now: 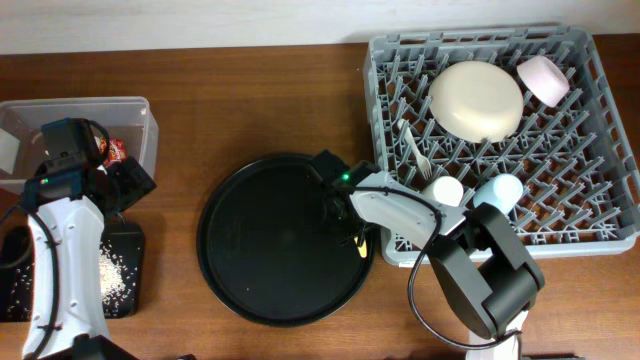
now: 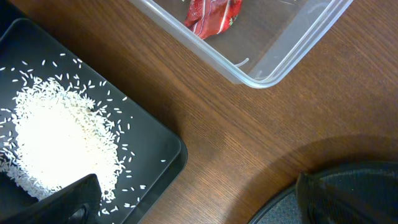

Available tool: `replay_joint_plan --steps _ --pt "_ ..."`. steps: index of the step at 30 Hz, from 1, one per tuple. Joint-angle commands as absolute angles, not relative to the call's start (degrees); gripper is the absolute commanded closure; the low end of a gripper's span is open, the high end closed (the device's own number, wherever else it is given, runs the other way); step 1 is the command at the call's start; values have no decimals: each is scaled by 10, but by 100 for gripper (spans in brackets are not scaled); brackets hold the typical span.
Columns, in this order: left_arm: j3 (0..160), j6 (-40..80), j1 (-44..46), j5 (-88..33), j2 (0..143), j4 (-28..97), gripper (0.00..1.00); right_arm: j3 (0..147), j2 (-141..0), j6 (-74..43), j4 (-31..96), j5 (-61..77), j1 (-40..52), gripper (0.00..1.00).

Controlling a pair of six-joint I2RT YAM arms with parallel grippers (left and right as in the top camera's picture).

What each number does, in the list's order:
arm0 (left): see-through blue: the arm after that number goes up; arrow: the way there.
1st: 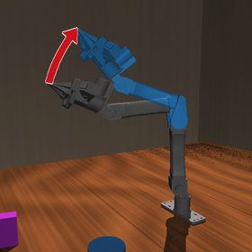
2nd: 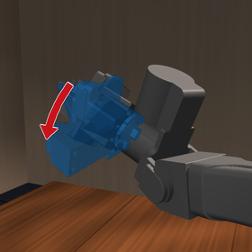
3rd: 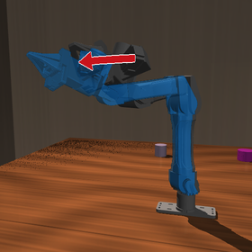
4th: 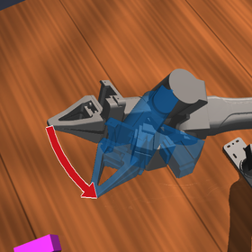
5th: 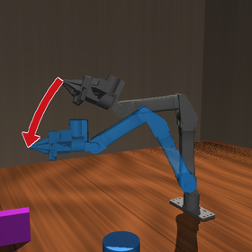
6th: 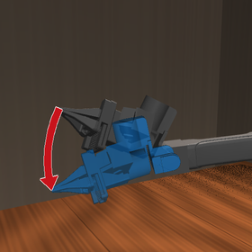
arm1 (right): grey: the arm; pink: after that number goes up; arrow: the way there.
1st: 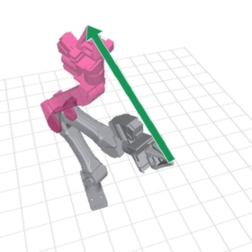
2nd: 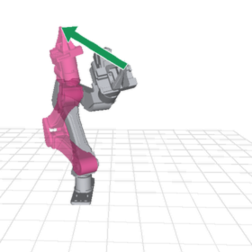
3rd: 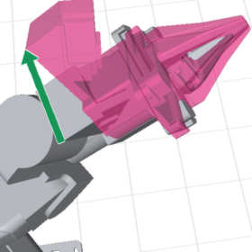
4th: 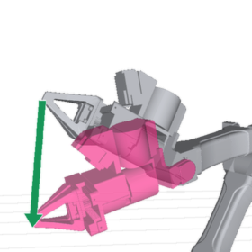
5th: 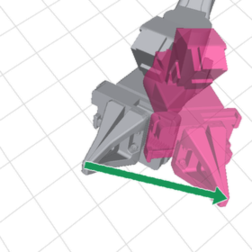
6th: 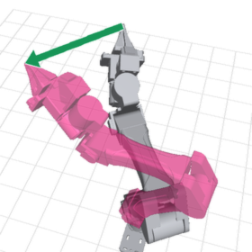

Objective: Sort waste into correct bins and load items into the dishwasher rack

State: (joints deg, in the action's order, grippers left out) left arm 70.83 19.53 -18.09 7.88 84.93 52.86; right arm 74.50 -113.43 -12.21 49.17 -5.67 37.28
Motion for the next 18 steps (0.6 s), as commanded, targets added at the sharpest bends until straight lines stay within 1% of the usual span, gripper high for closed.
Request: replay_joint_plan --steps 1,3,7,8,9,10,16,17,18 --pt "713 203 -182 77 850 527 1 749 -1140 -125 492 -25 374 48" --pt "713 203 -182 77 850 527 1 749 -1140 -125 495 -22 374 49" --pt "713 203 -182 77 850 527 1 755 -1139 -125 508 -63 358 50" --pt "713 203 -182 77 850 527 1 757 -1139 -125 510 -63 355 52" --pt "713 203 -182 77 850 527 1 759 -1139 -125 512 -61 355 61" --pt "713 203 -182 77 850 527 1 762 -1139 -125 516 -55 356 64" --pt "713 203 -182 77 850 527 1 762 -1139 -125 519 -26 356 65" --pt "713 203 -182 77 850 527 1 762 -1139 -125 520 -25 356 68" --pt "713 203 -182 77 850 527 1 762 -1139 -125 522 -24 356 75"
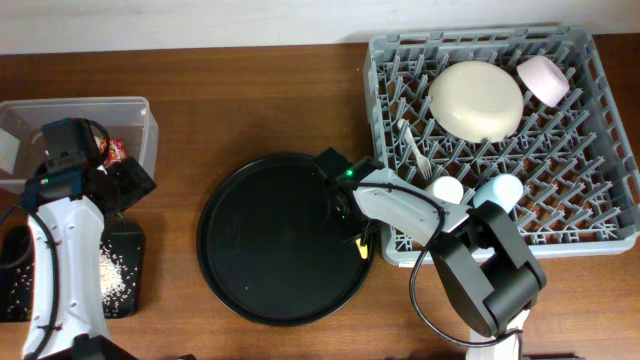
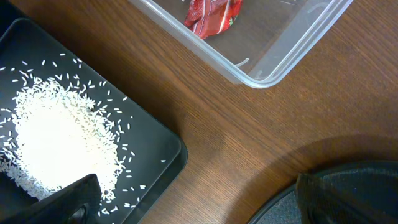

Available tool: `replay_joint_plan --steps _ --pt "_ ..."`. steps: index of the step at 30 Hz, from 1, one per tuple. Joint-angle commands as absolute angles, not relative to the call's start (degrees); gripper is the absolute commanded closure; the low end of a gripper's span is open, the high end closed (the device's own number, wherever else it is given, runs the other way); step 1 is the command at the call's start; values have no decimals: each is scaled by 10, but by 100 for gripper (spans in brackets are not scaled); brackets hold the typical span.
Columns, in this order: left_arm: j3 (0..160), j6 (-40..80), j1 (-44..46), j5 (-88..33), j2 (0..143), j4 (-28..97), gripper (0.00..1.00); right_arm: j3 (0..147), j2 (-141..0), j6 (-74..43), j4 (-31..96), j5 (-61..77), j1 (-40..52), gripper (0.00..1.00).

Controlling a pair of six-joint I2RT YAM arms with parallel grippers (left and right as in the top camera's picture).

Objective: Sort waste into correct bins and load items into the dishwasher rack

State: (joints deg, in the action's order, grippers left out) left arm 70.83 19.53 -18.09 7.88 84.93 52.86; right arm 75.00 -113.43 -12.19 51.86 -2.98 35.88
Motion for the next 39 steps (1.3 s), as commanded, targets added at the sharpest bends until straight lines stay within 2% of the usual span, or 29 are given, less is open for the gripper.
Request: replay_joint_plan --steps 1,10,13,29,31,39 --pt "713 203 -182 77 850 527 1 762 -1139 -125 523 -19 356 76" --pt "713 203 -182 77 850 527 1 754 -1140 -130 515 1 356 75" --pt "713 203 -182 77 850 527 1 731 -1140 -130 494 11 356 66" --pt "713 203 -182 77 850 527 1 718 -1140 -130 532 -22 356 67" --pt "713 203 -182 77 850 527 1 717 -1140 -130 534 -22 357 72" --pt "713 203 -182 77 850 527 1 712 -1139 -130 543 -20 356 73"
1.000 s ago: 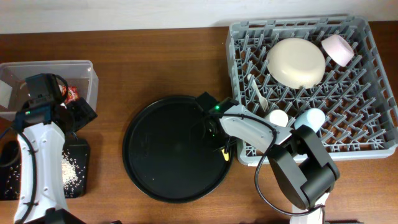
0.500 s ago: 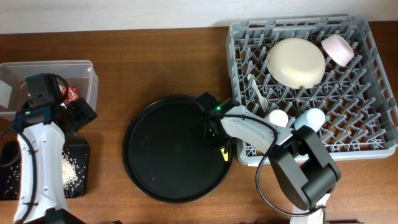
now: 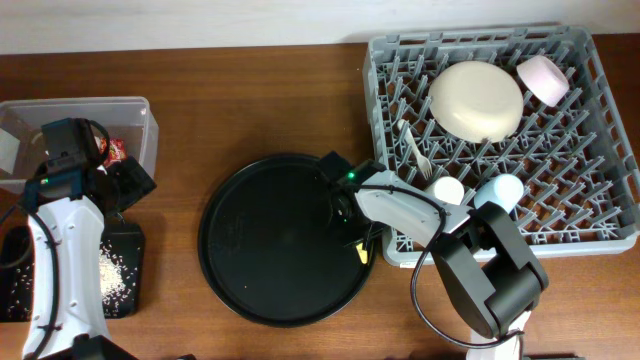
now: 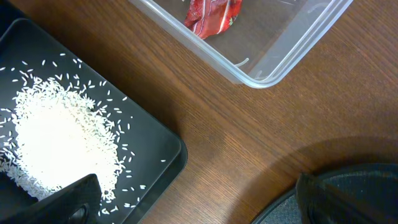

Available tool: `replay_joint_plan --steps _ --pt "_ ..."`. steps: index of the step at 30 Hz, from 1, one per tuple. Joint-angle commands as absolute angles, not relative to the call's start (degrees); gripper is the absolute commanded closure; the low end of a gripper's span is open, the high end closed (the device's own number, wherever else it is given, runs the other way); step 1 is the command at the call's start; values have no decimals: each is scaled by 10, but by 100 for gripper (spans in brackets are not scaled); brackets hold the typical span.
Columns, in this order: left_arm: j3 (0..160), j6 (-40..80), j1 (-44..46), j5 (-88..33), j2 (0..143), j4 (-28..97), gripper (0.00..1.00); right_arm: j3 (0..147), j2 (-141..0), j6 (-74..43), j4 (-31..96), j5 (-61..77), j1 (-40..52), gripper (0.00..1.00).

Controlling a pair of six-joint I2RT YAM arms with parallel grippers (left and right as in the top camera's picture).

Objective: Sort waste into correct bins and load items into the dishwasher rack

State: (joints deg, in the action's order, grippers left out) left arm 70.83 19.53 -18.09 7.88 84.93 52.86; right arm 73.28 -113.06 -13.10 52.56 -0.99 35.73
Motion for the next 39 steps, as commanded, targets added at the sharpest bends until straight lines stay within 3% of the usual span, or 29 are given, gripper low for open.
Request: replay_joint_plan --steps 1,4,8,9,12,13,22,27,33,36,39 --pt "713 203 -182 77 850 527 1 716 -1139 -130 548 -19 356 75" --pt "713 203 -182 77 850 527 1 742 -1139 -130 577 -19 356 86" --pt "713 203 -182 77 850 527 1 756 -1139 -130 583 -6 356 84" --pt "713 203 -182 77 850 527 1 756 -1139 -130 583 -2 356 83" --pt "713 203 -182 77 850 527 1 756 -1139 -130 599 -2 356 59" --pt "713 203 -182 77 850 527 1 755 -1139 -130 605 -2 356 57" --pt "713 203 -182 77 850 527 1 718 -1140 -156 601 13 356 58" --pt "713 203 -182 77 850 527 1 717 -1140 -156 592 15 356 75" --pt "713 203 -182 77 850 527 1 717 -1139 -156 592 20 356 78" --pt "713 203 -182 77 850 527 1 720 -1139 -156 592 20 356 89" --pt "713 203 -182 77 850 527 1 721 -1139 -156 592 20 356 89"
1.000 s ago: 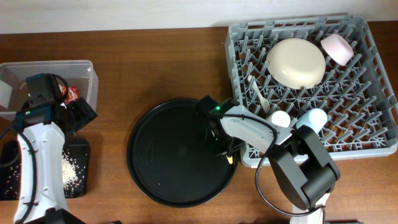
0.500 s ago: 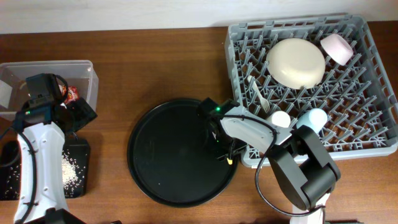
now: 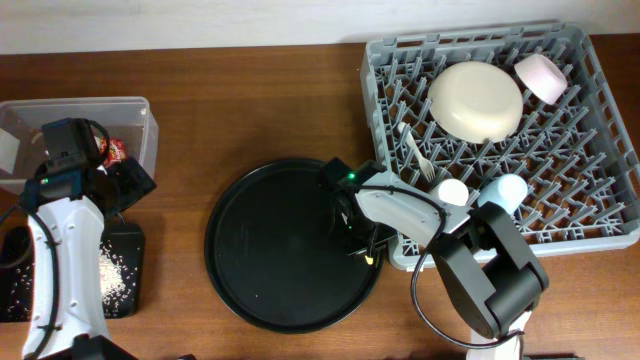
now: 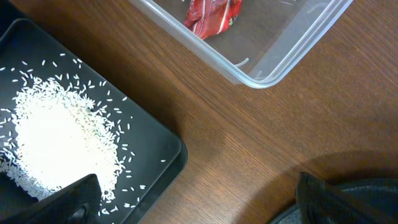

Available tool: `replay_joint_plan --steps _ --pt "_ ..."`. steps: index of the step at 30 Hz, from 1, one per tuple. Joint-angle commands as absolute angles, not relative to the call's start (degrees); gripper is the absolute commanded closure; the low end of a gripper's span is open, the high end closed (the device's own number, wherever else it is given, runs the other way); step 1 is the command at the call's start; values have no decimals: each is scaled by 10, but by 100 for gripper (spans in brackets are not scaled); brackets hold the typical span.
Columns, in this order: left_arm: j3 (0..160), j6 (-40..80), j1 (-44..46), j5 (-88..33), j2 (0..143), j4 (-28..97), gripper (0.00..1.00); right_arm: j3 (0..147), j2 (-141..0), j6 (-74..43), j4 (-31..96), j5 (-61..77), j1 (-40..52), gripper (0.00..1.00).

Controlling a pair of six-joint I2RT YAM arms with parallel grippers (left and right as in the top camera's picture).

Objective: Sort waste into correct bins and load items into the dishwasher rack

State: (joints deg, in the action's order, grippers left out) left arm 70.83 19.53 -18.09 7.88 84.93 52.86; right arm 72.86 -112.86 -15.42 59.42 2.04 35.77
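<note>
A round black plate (image 3: 270, 260) lies at the middle of the table, its right rim against the grey dishwasher rack (image 3: 600, 150). My right gripper (image 3: 358, 240) sits on that right rim and looks shut on the plate; a yellow-tipped finger shows by the rack's corner. My left gripper (image 4: 199, 211) hangs open over bare wood, one finger (image 4: 78, 196) above the rice tray and the other (image 4: 323, 193) over the plate's edge. A red wrapper (image 4: 211, 15) lies in the clear bin (image 4: 273, 68).
A black tray (image 4: 155, 134) holds loose white rice (image 4: 56, 137) at the left front. In the rack are a cream bowl (image 3: 476, 100), a pink cup (image 3: 540, 78), a white fork (image 3: 415, 150), and a white cup (image 3: 448, 190) and a pale blue cup (image 3: 505, 188).
The black plate has shifted a little to the right and toward the front, with my right gripper on its rim. The rack has also shifted slightly and turned. The left arm is unchanged.
My right gripper stood on the plate's right rim next to the rack at every earlier moment, edging along it. The plate barely moved at first, then slid right and forward, nudging the rack. The left gripper stayed open between rice tray and clear bin throughout.
</note>
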Motion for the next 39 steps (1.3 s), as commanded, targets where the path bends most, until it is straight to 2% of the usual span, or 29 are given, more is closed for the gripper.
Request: replay_joint_plan --steps 1,3,6,8,9,10,11,13,16,23,27,39 --pt "713 203 -182 77 850 527 1 721 -1139 -155 592 20 356 89" --pt "713 203 -182 77 850 527 1 721 -1139 -155 592 20 356 88" --pt "713 203 -182 77 850 527 1 722 -1139 -155 583 20 356 72" --pt "713 203 -182 77 850 527 1 723 -1139 -155 582 20 356 68" --pt "713 203 -182 77 850 527 1 723 -1139 -155 583 20 356 62" --pt "713 203 -182 77 850 527 1 723 -1139 -155 582 19 356 48" --pt "713 203 -182 77 850 527 1 723 -1139 -155 582 20 356 45" --pt "713 203 -182 77 850 527 1 721 -1139 -156 575 20 356 49" --pt "713 203 -182 77 850 527 1 718 -1140 -156 569 30 356 72" --pt "713 203 -182 77 850 527 1 719 -1139 -156 583 35 356 72" --pt "713 203 -182 77 850 527 1 735 -1138 -155 589 46 356 76" --pt "713 203 -182 77 850 527 1 754 -1093 -155 601 46 356 76"
